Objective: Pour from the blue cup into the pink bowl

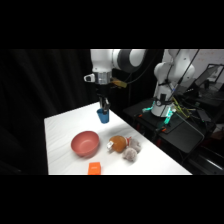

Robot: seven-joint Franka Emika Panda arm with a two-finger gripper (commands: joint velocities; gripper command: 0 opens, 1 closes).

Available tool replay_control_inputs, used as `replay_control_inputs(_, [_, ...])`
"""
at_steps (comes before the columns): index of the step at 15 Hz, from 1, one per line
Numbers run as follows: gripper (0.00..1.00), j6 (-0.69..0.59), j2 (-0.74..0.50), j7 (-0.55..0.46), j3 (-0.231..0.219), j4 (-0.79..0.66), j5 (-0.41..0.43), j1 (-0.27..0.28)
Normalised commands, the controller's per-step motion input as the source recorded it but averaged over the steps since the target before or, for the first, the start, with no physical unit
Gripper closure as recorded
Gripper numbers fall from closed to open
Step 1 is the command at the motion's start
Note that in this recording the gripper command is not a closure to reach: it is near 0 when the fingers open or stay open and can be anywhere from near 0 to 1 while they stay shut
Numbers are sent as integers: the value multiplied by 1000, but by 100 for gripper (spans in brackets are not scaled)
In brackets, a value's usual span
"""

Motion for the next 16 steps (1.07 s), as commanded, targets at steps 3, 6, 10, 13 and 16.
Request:
replay_control_inputs(3, [13,-556,240,-435,85,695,507,99])
replay_control_inputs(6, [15,-682,548,-732,-2,935,663,-62])
replay_control_inputs(10, [15,-746,753,-677,-13,993,507,-251])
replay_control_inputs(13, [15,-844,769,-464,77,1000,331,-346])
replay_control_inputs(16, [15,-850,754,-258,144,999,259,-329])
